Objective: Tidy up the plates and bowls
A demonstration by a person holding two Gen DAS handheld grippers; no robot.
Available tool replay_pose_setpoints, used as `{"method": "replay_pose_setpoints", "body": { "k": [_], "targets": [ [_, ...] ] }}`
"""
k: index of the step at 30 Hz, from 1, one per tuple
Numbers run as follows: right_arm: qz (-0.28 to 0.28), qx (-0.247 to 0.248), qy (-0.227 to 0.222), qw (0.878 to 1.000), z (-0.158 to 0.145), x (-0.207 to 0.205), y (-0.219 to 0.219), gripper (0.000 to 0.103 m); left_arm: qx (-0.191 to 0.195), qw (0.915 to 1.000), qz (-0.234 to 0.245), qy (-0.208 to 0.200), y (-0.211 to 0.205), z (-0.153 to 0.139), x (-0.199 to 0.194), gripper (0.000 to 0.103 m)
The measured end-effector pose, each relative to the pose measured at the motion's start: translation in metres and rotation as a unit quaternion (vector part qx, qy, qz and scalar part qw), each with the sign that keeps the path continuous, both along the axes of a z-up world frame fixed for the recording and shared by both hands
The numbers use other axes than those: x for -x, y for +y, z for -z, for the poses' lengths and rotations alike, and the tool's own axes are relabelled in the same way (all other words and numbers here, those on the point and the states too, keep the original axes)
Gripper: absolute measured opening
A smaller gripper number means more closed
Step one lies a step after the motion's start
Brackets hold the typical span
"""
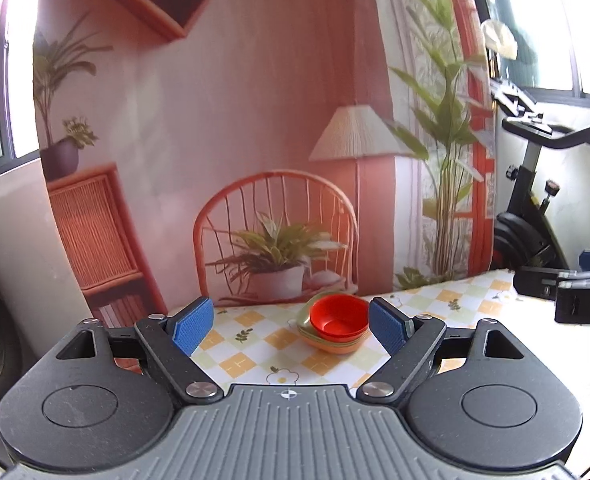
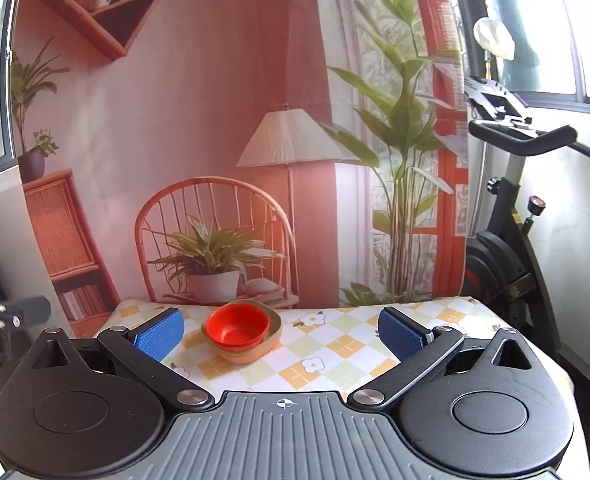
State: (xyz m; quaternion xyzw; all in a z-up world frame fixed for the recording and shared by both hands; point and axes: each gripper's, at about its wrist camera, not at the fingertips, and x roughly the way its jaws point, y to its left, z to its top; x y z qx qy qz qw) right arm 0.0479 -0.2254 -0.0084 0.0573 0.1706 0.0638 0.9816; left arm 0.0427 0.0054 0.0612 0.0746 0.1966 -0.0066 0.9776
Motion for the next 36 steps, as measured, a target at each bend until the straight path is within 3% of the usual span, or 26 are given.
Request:
{"method": "replay_pose_setpoints", "body": {
  "k": [4, 13, 36],
  "targets": [
    [-0.002, 0.004, -0.004, 1.000, -0.001, 0.020, 0.000, 0.103, 0.021, 0.9996, 0.016, 0.000, 0.002, -0.008, 0.015, 0.086],
    [-0.005, 0.012, -0.016, 1.000, -0.007, 0.041, 0.001, 0.103, 0.023, 0.9993, 0.027, -0.007, -0.004, -0.010, 0.037, 0.086],
    [0.002, 0.007, -0.021, 1.000, -0.013, 0.045, -0.006, 0.103, 0.039, 0.9991, 0.016, -0.002, 0.000, -0.013, 0.034, 0.088]
  ]
}}
